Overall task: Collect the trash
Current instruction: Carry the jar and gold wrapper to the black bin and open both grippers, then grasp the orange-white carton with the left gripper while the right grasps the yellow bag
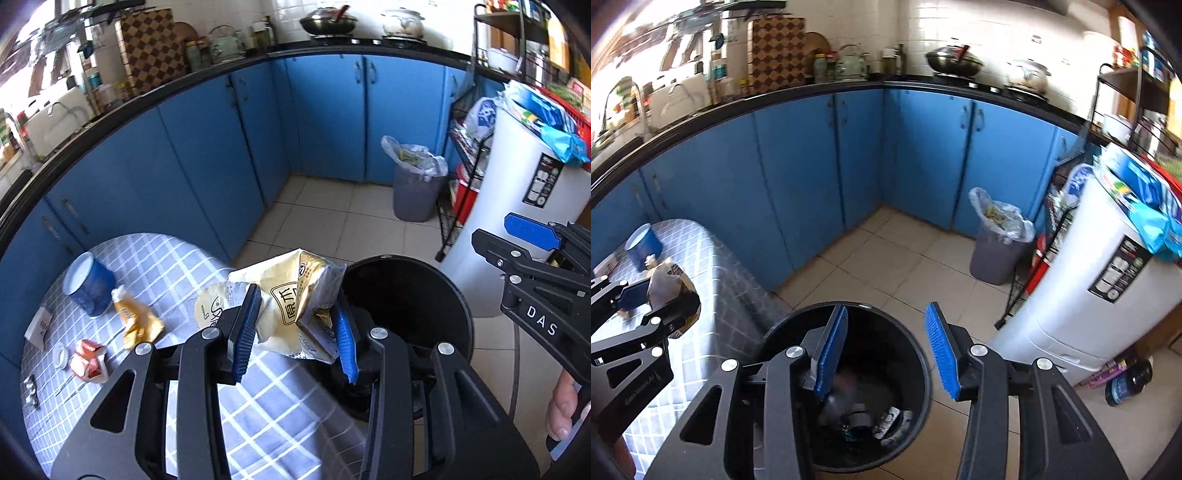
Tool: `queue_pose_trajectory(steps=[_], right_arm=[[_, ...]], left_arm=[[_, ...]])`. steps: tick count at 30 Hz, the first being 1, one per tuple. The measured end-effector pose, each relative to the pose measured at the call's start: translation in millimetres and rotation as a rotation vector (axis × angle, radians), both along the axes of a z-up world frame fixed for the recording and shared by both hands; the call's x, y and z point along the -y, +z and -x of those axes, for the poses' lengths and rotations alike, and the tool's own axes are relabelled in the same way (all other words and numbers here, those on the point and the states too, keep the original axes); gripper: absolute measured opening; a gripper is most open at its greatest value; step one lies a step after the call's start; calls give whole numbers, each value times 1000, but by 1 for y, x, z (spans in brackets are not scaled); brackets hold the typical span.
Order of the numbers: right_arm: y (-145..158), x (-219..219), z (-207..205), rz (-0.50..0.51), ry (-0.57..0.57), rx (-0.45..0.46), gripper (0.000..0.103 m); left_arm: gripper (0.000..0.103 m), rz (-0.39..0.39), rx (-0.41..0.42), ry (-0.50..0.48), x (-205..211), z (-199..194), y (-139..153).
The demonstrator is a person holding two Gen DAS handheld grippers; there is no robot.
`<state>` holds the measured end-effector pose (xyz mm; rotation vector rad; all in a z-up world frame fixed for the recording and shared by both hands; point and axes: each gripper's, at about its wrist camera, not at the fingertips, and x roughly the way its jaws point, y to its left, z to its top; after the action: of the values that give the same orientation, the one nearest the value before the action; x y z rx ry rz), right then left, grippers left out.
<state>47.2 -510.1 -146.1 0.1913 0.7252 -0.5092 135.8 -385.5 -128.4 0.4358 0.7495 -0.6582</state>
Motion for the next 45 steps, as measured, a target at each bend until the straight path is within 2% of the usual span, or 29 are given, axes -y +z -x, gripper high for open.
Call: queue_pose_trajectory(steps=[7,10,12,13,15,21,25,31,32,33,34,40,45], right_arm=[[-11,27,18,-45,-59,-17,44],[-17,34,24,-77,-71,-25,44],[-20,36,26,-81,-76,-31,44],[-22,36,26,-84,-76,-33,44],[-23,35,26,-86,-75,-37,44],[-20,24,19,-88,-48,-33,44],[-15,5,8,-93,3,-26,44],[-5,-41,-20,-79,118,-20,44],[-3,-52,-27,-75,142,-19,52],[0,-60,-32,-71,157,-13,65],[3,-68,-37,-65,172,-2,69],[9,-131,-80,-14,298,8,70],[0,-170,-115,-13,366,-18,70]], left_arm=[[46,7,-13,-90,35,14,-4],[59,3,-17,-114,46,17,-6],[77,11,-18,-122,49,18,-5],[80,16,-16,-124,50,19,-5],[81,16,0,-119,50,20,-4],[83,23,-25,-84,38,11,-3],[86,40,-23,-30,13,3,3],[90,65,-21,107,-50,-22,8],[91,67,-24,132,-61,-27,8],[92,69,-30,166,-76,-34,7],[92,69,-34,190,-86,-38,6],[92,65,-38,348,-161,-67,-2],[92,79,-101,438,-214,-96,-18]])
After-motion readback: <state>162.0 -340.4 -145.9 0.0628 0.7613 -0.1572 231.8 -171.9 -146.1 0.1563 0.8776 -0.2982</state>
